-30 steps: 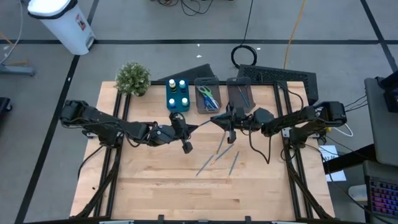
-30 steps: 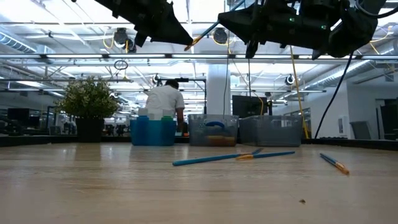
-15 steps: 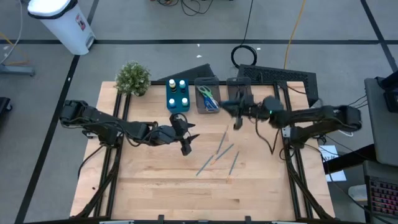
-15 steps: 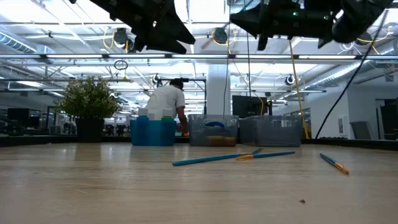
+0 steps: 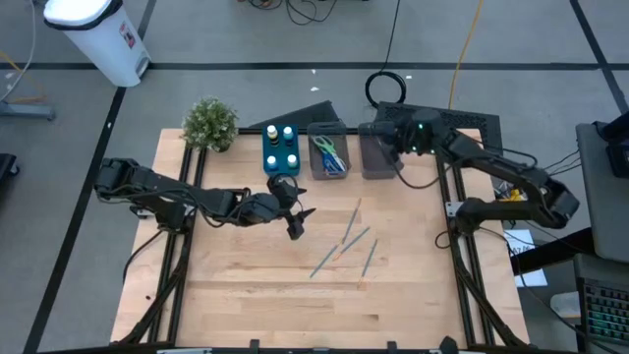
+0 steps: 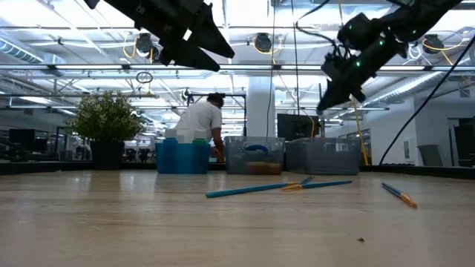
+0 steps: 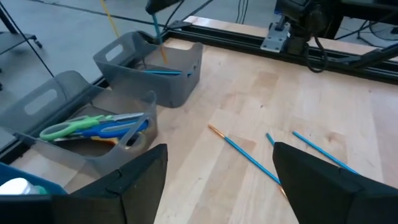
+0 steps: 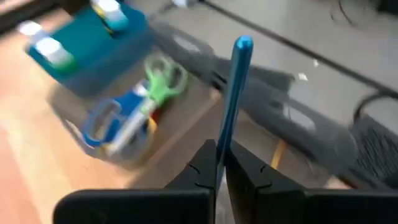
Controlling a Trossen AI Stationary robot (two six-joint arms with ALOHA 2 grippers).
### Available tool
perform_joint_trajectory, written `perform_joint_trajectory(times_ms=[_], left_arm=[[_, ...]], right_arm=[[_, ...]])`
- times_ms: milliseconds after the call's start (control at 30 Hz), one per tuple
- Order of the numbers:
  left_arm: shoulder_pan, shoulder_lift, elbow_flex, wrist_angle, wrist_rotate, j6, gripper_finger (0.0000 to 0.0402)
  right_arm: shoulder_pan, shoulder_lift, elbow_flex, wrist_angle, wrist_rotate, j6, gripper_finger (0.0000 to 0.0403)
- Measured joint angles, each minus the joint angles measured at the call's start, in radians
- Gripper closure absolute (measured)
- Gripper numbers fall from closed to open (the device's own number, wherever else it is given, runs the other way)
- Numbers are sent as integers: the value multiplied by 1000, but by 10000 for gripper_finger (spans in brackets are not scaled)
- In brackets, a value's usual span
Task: Pick & Place Paint Supplies
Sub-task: Put the blue paint brush into the right black bin
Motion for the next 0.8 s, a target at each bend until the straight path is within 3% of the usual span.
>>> perform_joint_trajectory(times_ms=[167,633,800], left_arm=[[1,0,0,-2,1,-3,101],[1,1,0,-47,1,-26,101],[1,1,0,-48,1,-26,101]], right_arm=[[-31,33,0,-76,-54,-14,397],[-32,96,1,-120,-46,-50,394],[-32,134,1,-120,4,-47,360]])
